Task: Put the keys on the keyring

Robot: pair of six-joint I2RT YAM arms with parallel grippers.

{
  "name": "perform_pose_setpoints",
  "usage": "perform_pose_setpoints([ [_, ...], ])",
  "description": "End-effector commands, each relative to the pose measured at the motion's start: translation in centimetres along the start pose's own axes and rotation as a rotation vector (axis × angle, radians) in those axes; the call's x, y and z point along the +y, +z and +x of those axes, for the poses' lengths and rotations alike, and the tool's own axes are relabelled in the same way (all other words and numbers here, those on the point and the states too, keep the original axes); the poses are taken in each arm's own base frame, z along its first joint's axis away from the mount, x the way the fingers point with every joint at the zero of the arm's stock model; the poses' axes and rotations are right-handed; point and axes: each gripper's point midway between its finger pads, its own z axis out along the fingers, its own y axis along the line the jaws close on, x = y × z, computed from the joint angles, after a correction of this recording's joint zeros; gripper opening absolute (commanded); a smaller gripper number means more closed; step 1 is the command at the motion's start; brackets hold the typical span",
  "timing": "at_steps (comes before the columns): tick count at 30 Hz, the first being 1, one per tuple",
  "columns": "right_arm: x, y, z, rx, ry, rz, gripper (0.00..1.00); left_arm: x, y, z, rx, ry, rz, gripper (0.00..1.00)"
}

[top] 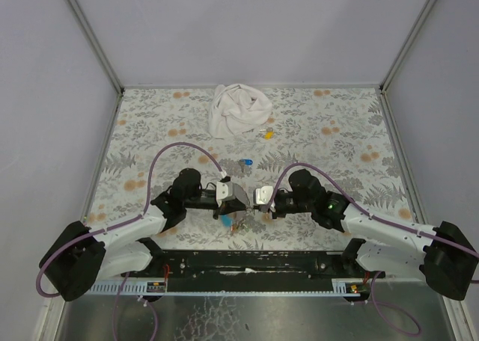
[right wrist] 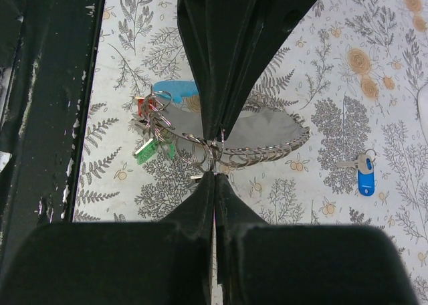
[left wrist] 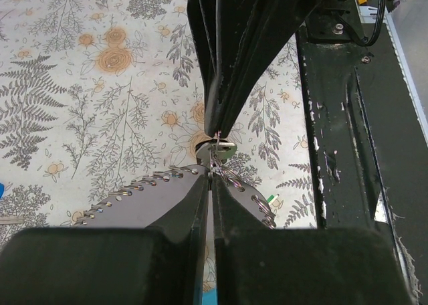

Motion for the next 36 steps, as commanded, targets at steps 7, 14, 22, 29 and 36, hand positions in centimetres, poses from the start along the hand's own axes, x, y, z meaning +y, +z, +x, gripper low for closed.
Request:
perform_pose_setpoints([
  [7,-0.5,0.1,-1.6,-0.046,-0.025,0.013,0.0,0.6,0.2,-1.8,-0.035,0.058,-0.009,0.0],
  [14,-1.1,-0.3,-1.7,-0.055,-0.024,0.067,0.0,0.8,0.1,-1.9,-0.039,0.065,-0.026,0.0],
  [22,-1.2,-0.3,-1.4,-0.041,-0.015,0.072,0.0,1.0,0.0,-1.9,-0.041,0.065,-0.045,0.0],
  [29,-1.5,-0.1,-1.3,-0.04,-0.009,0.088,0.0,0.9,0.0,-1.9,-0.044,0.063,-0.035,0.0],
  [36,-1.6,0.0,-1.2,-0.04,-0.001,0.091,0.0,0.8,0.1,-1.9,-0.045,0.059,-0.028,0.0],
])
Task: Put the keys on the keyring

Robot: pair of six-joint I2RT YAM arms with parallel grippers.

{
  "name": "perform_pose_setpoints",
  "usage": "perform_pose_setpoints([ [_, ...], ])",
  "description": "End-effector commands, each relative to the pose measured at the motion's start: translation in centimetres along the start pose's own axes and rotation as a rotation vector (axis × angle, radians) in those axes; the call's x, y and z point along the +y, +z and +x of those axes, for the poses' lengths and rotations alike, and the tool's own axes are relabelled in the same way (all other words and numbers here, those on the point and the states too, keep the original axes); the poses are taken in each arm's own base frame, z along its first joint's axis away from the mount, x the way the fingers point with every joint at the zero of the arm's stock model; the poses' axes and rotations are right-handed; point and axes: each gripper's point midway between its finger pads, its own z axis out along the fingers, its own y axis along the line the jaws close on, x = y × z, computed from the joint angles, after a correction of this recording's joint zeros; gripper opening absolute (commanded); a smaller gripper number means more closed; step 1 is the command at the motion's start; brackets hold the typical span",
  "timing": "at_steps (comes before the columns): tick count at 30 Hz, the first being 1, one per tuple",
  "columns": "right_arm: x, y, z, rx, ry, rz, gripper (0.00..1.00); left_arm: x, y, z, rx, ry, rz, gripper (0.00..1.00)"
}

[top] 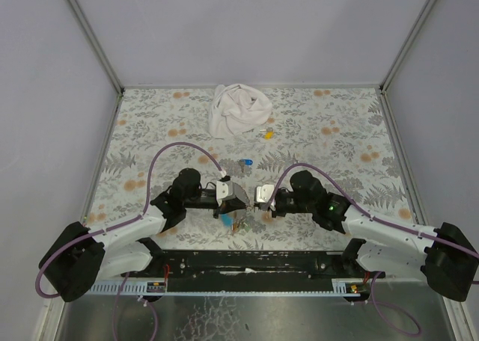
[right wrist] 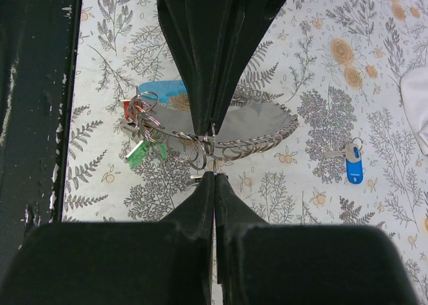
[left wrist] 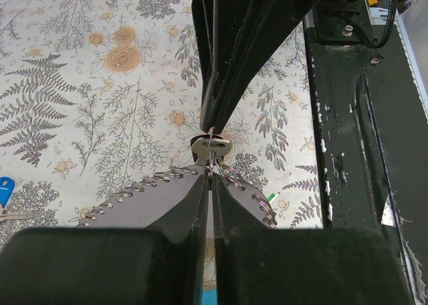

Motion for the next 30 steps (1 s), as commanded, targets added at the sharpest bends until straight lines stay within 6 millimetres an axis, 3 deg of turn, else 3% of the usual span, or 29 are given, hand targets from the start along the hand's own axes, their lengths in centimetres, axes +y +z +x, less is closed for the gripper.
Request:
perform_pose_setpoints([
  [1,-0.63,0.33,-1.36,-0.047,-0.011,0.023,0.0,0.3,0.2,-1.78,-0.049,0.054,-0.001,0.0],
  [30,-0.29,0.26,-1.87,-0.074,-0.018,0.005,0.0,0.54,0.23,-1.78,-0.048,0.048,-0.014,0.0],
])
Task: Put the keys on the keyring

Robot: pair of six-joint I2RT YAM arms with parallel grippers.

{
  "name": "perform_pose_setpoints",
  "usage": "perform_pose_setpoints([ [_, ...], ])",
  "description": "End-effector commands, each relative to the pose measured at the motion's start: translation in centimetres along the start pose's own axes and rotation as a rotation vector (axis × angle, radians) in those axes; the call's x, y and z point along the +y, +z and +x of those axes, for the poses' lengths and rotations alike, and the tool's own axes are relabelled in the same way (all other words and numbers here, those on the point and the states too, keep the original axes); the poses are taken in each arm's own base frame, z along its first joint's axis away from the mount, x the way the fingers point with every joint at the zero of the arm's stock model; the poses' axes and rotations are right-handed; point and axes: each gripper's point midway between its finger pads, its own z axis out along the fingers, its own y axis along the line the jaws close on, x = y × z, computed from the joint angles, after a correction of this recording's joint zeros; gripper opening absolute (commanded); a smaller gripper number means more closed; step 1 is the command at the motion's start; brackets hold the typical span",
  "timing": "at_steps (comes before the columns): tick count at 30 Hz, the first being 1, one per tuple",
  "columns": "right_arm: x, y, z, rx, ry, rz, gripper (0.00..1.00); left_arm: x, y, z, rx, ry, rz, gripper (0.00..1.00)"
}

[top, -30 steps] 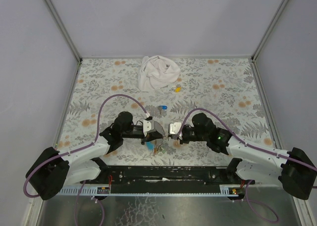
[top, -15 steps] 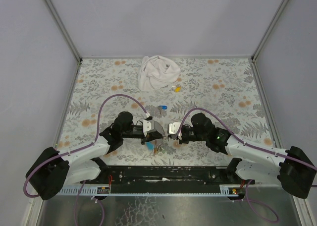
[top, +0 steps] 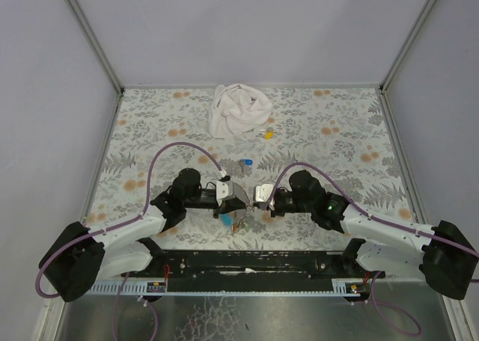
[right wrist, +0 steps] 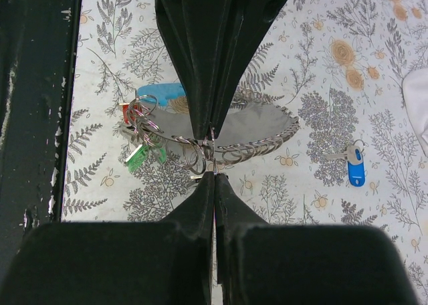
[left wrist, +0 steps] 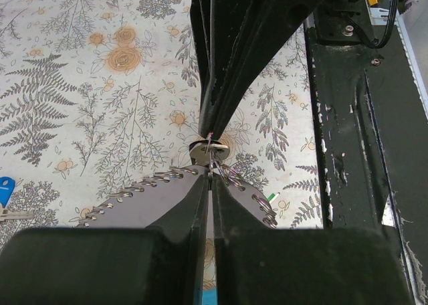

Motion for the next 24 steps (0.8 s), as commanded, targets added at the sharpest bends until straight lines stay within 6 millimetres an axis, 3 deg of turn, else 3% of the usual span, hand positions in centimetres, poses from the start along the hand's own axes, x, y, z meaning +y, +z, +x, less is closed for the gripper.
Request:
perform_pose_setpoints([
  [1,-0.2,-0.11,-1.92,-0.07,-0.025,0.006,0.0,0.51,0.21,-1.78,-0.048,0.047,-0.012,0.0],
  [24,-0.68,-0.46,-1.76,-0.063,-0.023,0.045,0.0,0.99,-0.03,-1.81,-0.052,0.054,-0.051,0.0],
])
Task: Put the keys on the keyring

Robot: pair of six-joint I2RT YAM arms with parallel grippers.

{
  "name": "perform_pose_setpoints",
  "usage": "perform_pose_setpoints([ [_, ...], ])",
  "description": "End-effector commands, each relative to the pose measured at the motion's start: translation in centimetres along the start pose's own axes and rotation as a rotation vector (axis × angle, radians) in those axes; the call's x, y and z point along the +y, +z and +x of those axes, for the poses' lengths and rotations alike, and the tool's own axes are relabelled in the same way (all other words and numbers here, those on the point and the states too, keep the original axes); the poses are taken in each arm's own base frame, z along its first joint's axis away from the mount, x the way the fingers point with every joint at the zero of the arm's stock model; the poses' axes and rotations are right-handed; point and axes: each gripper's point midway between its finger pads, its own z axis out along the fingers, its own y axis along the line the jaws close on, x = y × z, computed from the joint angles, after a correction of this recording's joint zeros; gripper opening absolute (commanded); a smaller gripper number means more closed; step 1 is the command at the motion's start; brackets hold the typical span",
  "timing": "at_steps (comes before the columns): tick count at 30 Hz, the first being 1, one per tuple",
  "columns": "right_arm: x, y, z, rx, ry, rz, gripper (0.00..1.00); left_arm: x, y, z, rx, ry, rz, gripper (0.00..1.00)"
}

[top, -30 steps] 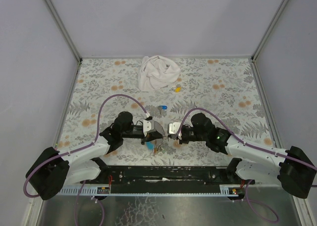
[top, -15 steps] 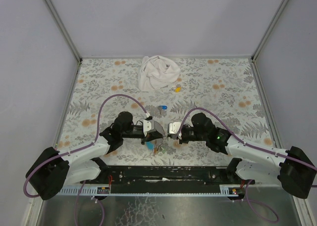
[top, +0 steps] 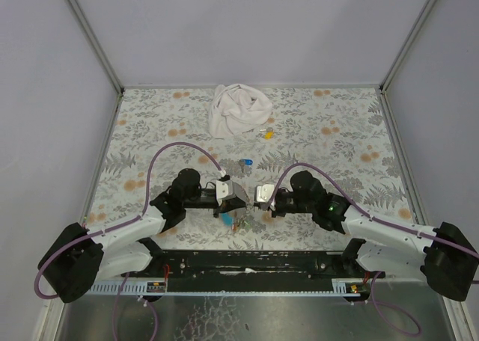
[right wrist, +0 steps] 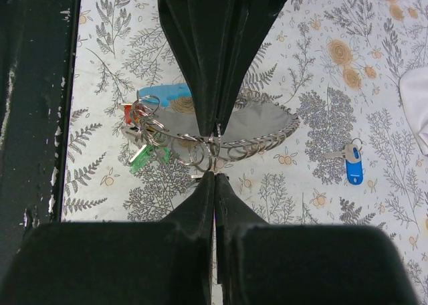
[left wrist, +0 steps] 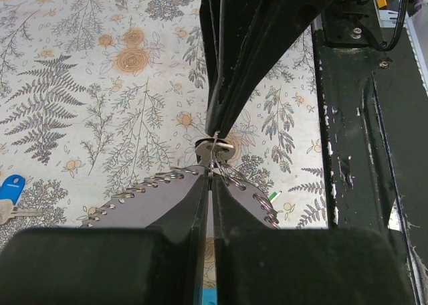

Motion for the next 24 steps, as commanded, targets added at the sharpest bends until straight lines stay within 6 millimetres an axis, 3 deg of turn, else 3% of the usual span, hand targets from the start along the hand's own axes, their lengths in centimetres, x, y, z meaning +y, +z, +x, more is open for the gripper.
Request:
perform_pose_setpoints([
  [1,-0.64,-0.35,-1.66,-0.059,-0.021,0.039,0.0,0.56,0.1,-1.61,-0.05,0.044,-0.024,0.0],
  [24,-0.77,-0.04,-1.57,-0.056,-0.006,0.043,0.0,-0.09,0.3,-1.67,-0.052,0.042,0.023,0.0],
])
